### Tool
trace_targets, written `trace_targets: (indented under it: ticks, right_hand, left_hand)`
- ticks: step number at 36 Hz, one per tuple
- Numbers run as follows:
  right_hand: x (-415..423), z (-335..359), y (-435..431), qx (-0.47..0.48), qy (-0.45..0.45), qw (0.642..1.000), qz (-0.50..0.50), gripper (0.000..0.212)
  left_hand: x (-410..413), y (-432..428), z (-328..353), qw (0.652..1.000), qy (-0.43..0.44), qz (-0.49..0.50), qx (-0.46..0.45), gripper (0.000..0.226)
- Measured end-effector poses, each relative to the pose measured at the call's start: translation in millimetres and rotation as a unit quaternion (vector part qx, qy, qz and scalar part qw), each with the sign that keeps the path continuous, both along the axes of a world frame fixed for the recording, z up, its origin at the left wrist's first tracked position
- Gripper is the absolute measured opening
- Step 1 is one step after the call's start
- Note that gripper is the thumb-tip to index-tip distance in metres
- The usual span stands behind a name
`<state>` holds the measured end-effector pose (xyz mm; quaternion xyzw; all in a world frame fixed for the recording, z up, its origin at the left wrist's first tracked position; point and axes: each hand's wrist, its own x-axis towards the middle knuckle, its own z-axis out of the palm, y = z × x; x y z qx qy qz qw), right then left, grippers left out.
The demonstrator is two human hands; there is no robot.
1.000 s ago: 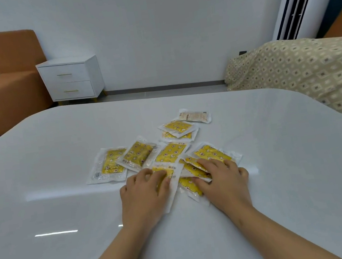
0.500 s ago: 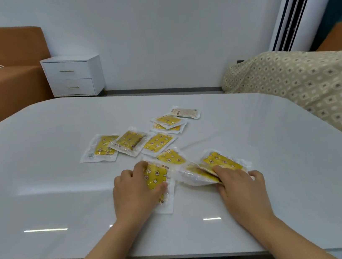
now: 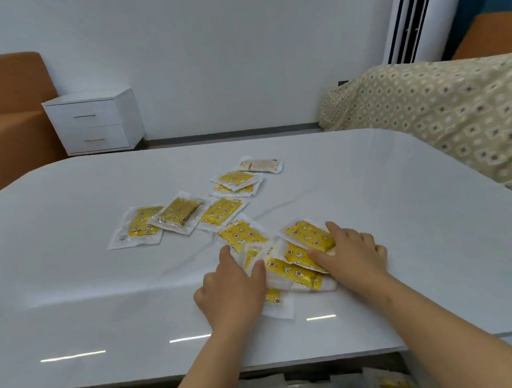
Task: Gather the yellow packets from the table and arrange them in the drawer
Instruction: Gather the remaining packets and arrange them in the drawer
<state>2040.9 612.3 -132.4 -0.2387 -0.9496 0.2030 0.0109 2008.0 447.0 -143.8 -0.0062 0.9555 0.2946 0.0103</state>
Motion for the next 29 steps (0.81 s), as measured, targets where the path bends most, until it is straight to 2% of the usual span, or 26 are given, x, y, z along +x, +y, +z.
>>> trace_targets:
  ticks: [3,6,9,13,15,18,25,27,29]
  right_hand:
    - [3,6,-6,-0.012,-0.013,1.000,0.016,0.063]
    - [8,9,-10,-0.031,-0.025,0.999,0.027,0.058]
    - [11,9,-15,-0.049,-0.014,0.998,0.026,0.052]
    - [14,7,-25,-0.082,0.017,0.996,0.031,0.041]
    - [15,5,-28,-0.092,0.024,0.994,0.044,0.035]
    - [15,8,-29,-0.117,0.010,0.991,0.066,0.037]
    - [2,7,-35,-0.229,-0.037,0.969,0.082,0.080]
    - [0,4,-38,-0.261,-0.015,0.963,0.070,0.075]
    - [-1,2,-39,-0.297,0.031,0.953,0.042,0.063]
  left_hand:
    - [0,6,1,1.000,-0.023,-0.016,-0.007,0.082]
    - [-1,5,4,0.999,-0.040,-0.022,0.016,0.083]
    - [-1,0,7,0.996,-0.050,-0.031,0.073,0.063]
    - [3,-11,10,0.980,-0.047,-0.041,0.188,0.022]
    - [3,-15,11,0.977,-0.032,-0.044,0.208,0.016]
    - [1,-20,9,0.980,-0.007,-0.046,0.193,0.022]
    - [-7,-29,5,0.987,0.028,-0.034,0.157,0.036]
    - [-9,-32,6,0.986,0.023,-0.036,0.163,0.037]
    - [-11,-36,6,0.977,0.008,-0.039,0.210,0.031]
